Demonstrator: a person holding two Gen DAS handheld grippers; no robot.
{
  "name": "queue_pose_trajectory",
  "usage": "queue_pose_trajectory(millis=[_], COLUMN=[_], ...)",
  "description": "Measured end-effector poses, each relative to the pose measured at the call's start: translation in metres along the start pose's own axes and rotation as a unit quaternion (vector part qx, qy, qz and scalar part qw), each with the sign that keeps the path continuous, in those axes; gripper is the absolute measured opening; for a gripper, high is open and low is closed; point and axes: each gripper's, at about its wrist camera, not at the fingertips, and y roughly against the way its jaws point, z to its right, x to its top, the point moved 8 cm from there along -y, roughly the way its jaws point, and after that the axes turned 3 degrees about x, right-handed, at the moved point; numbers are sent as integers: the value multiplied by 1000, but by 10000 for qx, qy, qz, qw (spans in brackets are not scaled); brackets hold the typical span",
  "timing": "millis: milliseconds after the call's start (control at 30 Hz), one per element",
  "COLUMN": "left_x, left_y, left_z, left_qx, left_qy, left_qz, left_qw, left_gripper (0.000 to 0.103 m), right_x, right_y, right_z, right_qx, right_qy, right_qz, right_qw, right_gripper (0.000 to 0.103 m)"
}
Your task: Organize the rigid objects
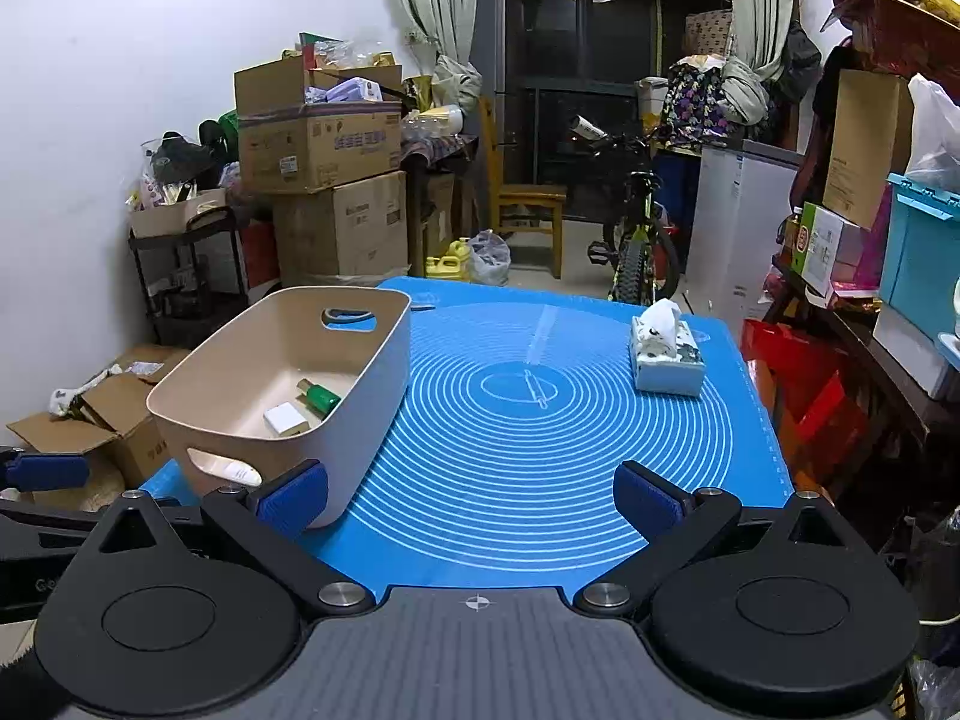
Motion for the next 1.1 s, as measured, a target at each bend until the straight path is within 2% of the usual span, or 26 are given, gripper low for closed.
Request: queue_pose_trajectory(millis=[467,1100], left_x=[-2,-1], left_y=[-2,-1], left_z=[-1,-3], left_qx=[-17,-4], left_qy=[4,4], left_qz=[-56,-43], left_qw=[10000,10000], left_gripper=[70,70], right_x=[-14,-13], right_y=[-1,-2], right_z=[-2,0], right_qx=[45,54], right_qy=[-146,-90], right_qz=[-64,-66], right_qw=[9999,9999], right_gripper=[101,101])
